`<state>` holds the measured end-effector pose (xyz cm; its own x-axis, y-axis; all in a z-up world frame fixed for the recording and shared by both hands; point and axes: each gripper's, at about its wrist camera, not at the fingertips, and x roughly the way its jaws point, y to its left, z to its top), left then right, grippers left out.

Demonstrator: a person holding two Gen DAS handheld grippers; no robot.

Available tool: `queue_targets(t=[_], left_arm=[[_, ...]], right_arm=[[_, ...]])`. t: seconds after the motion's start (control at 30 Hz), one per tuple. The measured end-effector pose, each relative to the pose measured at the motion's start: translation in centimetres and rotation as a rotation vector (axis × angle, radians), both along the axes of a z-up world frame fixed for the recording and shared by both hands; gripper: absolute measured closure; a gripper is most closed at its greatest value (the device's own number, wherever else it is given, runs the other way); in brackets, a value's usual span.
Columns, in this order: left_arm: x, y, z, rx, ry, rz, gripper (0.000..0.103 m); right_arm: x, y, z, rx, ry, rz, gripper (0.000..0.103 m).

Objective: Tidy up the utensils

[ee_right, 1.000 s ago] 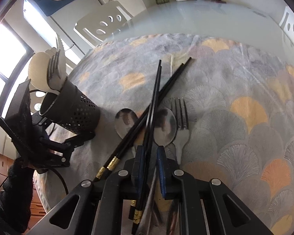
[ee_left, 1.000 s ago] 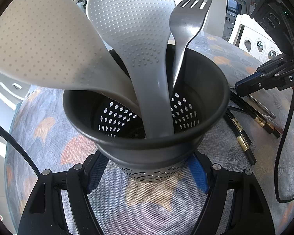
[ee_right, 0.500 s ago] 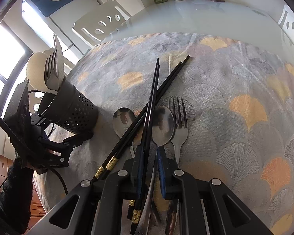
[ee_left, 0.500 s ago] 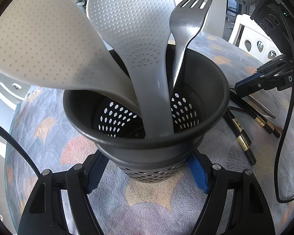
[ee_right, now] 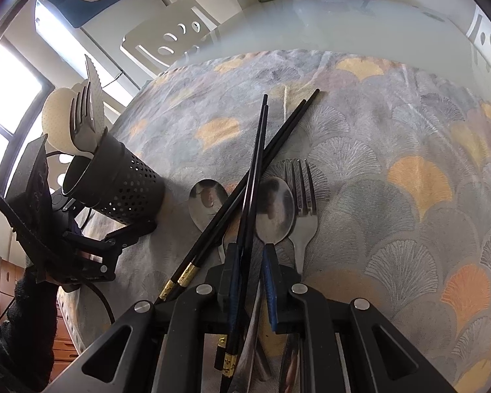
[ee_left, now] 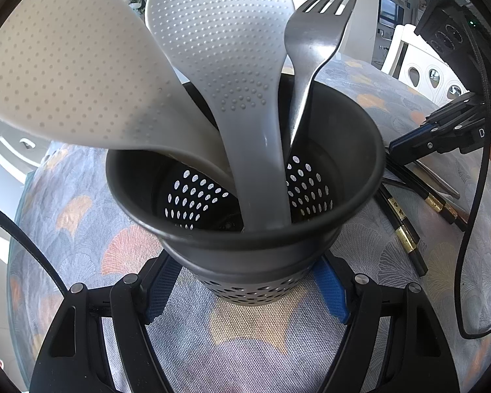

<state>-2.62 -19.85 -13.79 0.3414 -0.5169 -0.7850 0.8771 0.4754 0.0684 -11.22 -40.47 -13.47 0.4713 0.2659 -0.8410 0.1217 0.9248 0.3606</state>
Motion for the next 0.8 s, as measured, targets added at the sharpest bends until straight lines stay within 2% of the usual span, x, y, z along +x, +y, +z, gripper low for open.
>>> queue_targets(t=[0.27, 0.47, 0.53, 0.67, 0.8], left_arm=[[0.0, 0.0, 0.0, 0.0, 0.0, 0.0, 0.027], [0.0, 0.0, 0.0, 0.0, 0.001, 0.0, 0.027], [0.0, 0.0, 0.0, 0.0, 0.0, 0.0, 0.027], [0.0, 0.0, 0.0, 0.0, 0.0, 0.0, 0.027], [0.1, 0.0, 0.0, 0.0, 0.001, 0.0, 0.027]], right_arm=[[0.7, 0.0, -0.1, 0.011, -0.003, -0.005, 0.089], [1.9, 0.0, 1.8, -0.031, -0.069, -0.016, 0.089], [3.0, -0.2, 2.2, -0.044, -0.086, -0.017, 0.088], [5.2, -0.2, 1.8, -0.061, -0.067, 0.005, 0.076], [6.6, -0.5, 0.5, -0.061, -0.031, -0.001, 0.075]])
